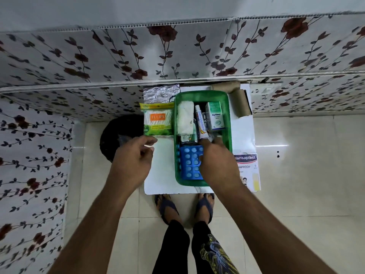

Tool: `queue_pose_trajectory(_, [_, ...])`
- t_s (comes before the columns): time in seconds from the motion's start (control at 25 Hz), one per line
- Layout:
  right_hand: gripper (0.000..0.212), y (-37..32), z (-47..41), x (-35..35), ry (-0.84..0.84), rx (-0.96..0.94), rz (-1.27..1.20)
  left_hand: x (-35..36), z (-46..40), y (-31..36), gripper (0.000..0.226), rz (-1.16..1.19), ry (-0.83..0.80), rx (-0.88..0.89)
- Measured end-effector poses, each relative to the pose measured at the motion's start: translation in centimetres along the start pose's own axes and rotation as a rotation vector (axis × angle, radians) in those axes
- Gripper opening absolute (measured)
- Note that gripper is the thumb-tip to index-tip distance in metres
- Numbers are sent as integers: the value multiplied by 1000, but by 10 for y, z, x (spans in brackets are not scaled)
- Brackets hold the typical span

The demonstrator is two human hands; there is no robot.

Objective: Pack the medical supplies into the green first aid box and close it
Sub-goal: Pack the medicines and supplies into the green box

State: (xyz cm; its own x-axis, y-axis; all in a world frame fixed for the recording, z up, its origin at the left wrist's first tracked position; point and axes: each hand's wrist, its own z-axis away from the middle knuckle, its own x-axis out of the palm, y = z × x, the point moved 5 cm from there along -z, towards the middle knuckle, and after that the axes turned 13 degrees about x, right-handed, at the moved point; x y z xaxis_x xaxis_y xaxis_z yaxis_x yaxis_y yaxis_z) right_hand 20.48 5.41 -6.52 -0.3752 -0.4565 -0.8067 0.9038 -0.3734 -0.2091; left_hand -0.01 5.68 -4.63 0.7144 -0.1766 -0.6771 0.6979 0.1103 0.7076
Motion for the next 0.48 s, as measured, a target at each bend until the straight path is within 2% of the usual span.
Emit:
queue_pose_trajectory(0.2, [39,-3,9,3,113,-37,140,6,7,-9,27,51,-10,-31])
queue_pose_trajectory(0.32, [39,-4,9,0,96,-34,136,5,6,-12,28,40,-16,-20])
queue_pose_trajectory(0.4, [40,-2,9,-17,104,-45,-34,0,0,-12,31,14,55,-5])
queue_pose_trajectory(0.48, [30,10,3,-56,249,-1,-348,-7,-15,-13,41,-4,154,-14])
